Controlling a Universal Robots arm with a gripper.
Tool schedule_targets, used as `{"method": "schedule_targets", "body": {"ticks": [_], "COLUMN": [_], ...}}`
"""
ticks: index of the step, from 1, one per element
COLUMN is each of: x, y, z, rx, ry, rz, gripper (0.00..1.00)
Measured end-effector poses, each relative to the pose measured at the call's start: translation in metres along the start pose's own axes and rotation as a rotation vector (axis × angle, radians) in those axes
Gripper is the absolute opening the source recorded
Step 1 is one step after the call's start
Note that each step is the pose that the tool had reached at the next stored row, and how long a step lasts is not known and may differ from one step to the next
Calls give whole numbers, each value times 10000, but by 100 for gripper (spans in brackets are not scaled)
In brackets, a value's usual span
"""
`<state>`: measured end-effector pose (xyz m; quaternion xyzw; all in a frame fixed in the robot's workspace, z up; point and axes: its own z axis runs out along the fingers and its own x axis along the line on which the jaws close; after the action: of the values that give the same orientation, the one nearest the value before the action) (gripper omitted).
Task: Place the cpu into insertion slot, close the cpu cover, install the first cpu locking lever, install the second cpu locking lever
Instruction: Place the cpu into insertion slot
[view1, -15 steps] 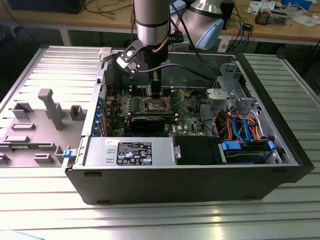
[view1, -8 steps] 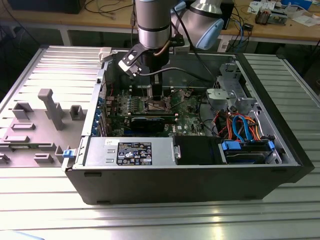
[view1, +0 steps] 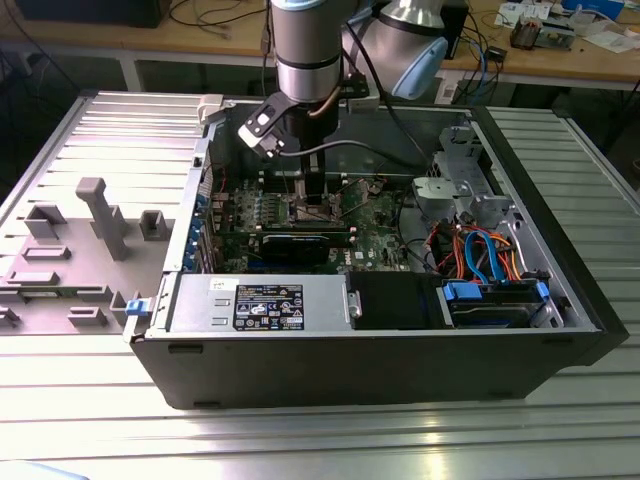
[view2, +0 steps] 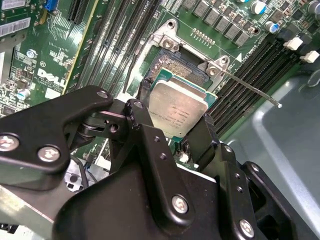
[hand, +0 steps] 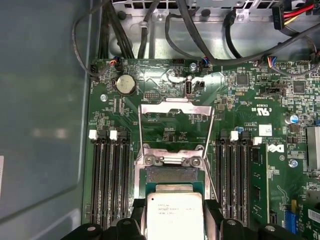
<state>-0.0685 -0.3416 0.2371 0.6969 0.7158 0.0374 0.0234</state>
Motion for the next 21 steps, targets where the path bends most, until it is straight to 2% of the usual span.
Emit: {"method": "schedule_targets", "body": {"ticks": [6, 21], "x": [-1, -2], "y": [1, -4], "z": [51, 121], "rx": [0, 0], "ry": [0, 1], "rz": [0, 0], "gripper": [55, 55]}}
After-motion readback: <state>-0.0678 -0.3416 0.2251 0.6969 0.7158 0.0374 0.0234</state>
